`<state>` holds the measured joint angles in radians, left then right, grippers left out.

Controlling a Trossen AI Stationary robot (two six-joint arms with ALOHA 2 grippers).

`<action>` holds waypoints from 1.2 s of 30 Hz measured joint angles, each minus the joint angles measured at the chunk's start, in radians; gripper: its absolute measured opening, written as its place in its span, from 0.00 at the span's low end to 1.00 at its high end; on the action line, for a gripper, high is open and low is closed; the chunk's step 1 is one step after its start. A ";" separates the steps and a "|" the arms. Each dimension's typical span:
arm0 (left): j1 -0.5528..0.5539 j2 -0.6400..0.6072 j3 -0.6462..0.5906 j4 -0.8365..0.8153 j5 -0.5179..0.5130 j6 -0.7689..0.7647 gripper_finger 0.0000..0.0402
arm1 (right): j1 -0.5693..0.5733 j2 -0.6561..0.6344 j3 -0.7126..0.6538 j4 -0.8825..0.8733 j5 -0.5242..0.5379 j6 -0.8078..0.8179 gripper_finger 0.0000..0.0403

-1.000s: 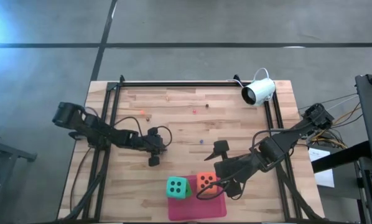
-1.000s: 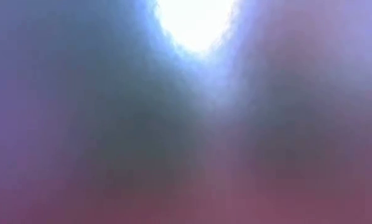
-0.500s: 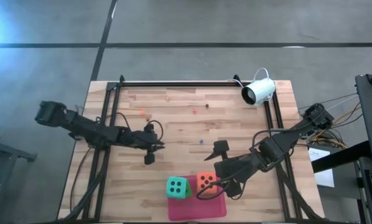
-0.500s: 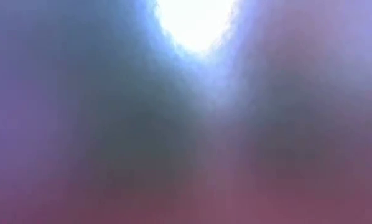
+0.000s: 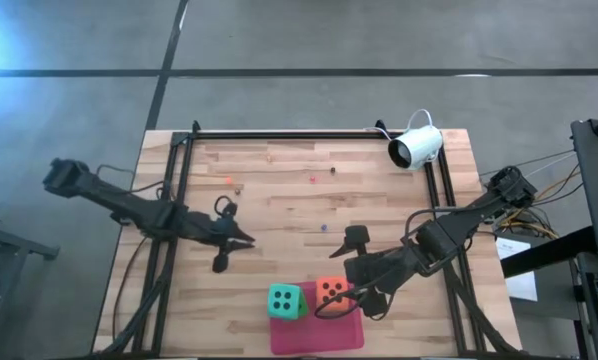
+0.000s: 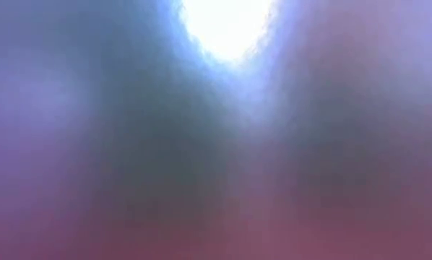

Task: Pick & Place Dice
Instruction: Put the purple dice into the pink bin

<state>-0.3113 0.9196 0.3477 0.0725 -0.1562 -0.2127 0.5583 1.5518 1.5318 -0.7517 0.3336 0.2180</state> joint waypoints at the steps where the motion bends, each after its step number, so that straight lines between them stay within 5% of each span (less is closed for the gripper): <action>1: -0.016 -0.009 0.000 0.000 0.000 0.000 0.14 | 0.000 0.000 0.000 0.000 0.000 0.000 0.99; 15: -0.236 0.042 0.190 -0.003 -0.114 0.038 0.14 | 0.000 0.000 0.000 0.002 0.001 -0.001 0.99; 27: -0.338 0.347 0.477 -0.040 -0.132 0.054 0.14 | 0.000 0.000 0.000 0.002 0.007 -0.009 0.99; 36: -0.354 0.555 0.767 -0.251 -0.099 0.102 0.14 | 0.000 0.000 0.000 0.000 0.007 -0.016 0.99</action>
<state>-0.6651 1.4749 1.1148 -0.1780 -0.2555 -0.1109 0.5583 1.5520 1.5318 -0.7513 0.3408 0.2016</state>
